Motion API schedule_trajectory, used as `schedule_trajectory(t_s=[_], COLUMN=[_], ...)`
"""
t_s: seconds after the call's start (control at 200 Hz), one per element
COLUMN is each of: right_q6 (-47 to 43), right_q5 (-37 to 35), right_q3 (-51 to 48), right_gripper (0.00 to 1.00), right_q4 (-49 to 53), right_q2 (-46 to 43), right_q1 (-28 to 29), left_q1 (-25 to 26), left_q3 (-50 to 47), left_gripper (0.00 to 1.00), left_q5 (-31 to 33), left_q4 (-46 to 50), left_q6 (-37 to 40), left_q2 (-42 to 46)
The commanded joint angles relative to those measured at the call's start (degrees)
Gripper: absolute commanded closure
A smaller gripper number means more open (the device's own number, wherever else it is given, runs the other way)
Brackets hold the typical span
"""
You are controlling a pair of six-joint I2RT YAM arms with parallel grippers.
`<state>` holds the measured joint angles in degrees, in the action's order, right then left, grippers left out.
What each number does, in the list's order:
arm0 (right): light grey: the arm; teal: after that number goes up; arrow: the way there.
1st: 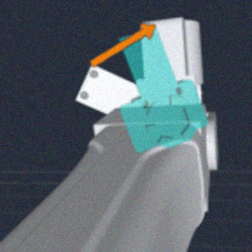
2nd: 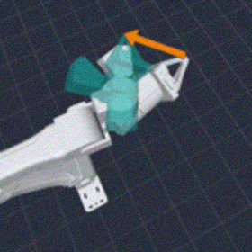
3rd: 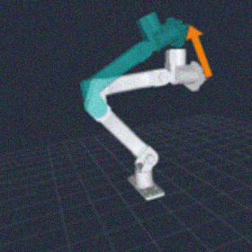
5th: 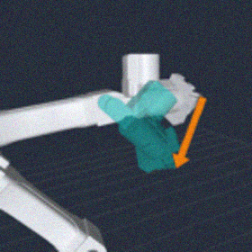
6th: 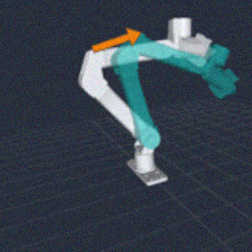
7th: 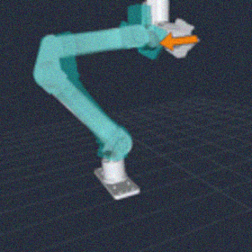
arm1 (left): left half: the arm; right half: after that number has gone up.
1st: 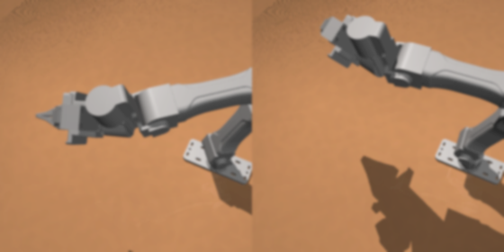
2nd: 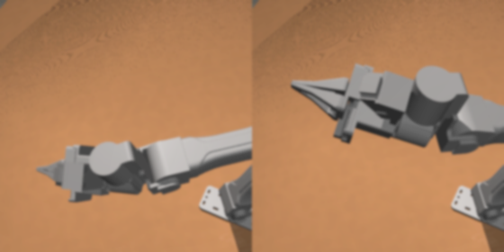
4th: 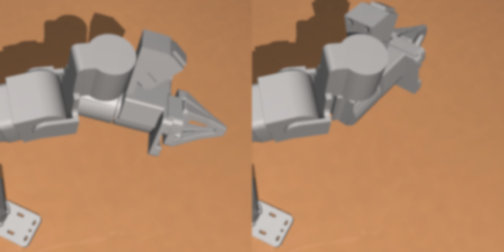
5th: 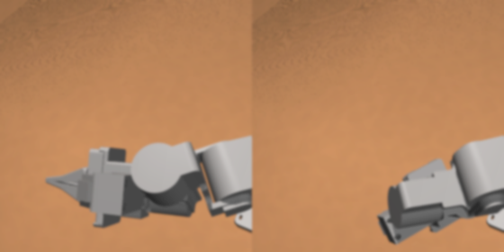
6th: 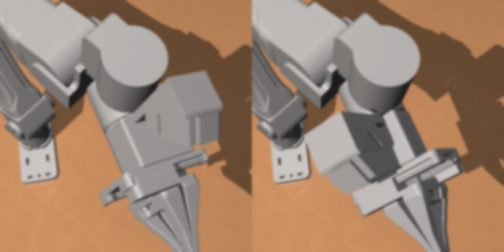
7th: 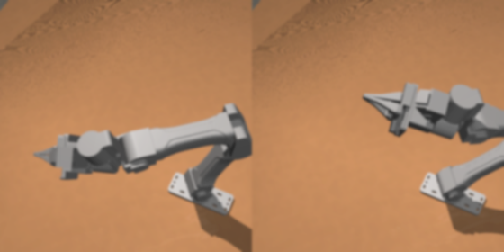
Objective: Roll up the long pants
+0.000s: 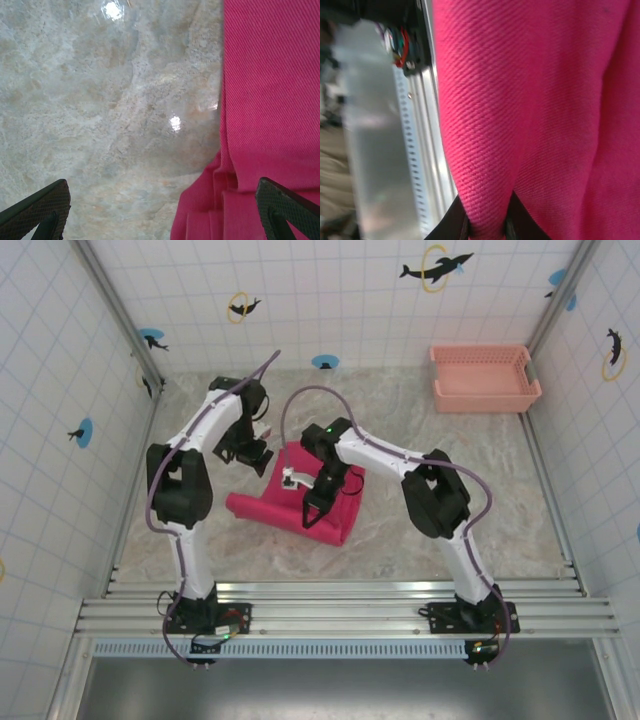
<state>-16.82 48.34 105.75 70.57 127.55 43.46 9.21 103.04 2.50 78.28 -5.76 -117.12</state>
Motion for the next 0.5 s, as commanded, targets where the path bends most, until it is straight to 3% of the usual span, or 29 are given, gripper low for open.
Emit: schedule_trajectory(t_s=[0.0,0.095,0.335,0.495], right_q6=[5.6,6.9,8.9,10.8], right_q5=[8.9,8.8,0.3,-0.5], right_q3=[2.0,2.7,4.9,6.2], right_gripper=[0.89,0.89,0.87,0.87], right_q4=[3.0,2.9,2.1,0.2], right_q2=[3.2,6.0,10.5,12.4], right_q1=[-4.3,-6.7,-8.0,-8.1], left_q1=[0.4,0.4,2.0,4.3], left_q3=[-2.5,-4.1,-7.1,-6.2], left_gripper=[0.03,0.03,0.03,0.03], left_q5=[1.2,1.0,0.5,7.2], left_q4=[0.6,0.2,0.3,2.0], left_q6=[0.9,0.8,-0.6,-3.4], left_q2=[2.3,3.3,6.7,9.6])
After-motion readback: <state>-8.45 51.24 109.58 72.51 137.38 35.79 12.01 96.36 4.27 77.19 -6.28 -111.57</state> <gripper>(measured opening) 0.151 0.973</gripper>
